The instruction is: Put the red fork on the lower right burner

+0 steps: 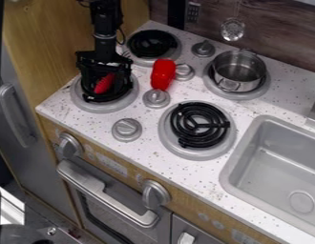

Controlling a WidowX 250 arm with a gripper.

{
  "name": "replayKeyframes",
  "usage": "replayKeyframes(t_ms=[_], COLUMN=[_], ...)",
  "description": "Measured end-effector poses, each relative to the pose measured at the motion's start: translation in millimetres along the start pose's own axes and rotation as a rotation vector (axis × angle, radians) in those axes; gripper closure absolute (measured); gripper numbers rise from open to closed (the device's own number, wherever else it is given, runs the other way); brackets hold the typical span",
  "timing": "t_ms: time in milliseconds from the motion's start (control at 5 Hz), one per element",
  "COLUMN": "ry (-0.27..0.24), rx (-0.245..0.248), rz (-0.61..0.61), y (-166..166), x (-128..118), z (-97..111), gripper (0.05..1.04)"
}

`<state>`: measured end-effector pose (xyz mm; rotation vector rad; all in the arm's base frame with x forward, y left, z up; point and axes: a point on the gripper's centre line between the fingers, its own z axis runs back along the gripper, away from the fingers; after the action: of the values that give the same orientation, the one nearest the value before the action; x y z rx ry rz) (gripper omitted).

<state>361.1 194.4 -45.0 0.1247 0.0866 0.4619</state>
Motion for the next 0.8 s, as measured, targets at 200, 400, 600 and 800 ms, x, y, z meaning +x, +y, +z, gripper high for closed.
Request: replayKeyframes(t_ms=[200, 400, 600, 800], ry=[-0.011, 0.008, 0.009, 0.003], rx=[0.003, -0.002, 0.002, 0.006], rz=[-0.001, 0.001, -0.001, -0.01], y=[0.5, -1.0, -0.4, -1.9], x=[2.0, -1.2, -1.6, -2.3], z=[0.3, -0.5, -0.9, -2.6], gripper=[0.147, 0.408, 0.683, 0.727])
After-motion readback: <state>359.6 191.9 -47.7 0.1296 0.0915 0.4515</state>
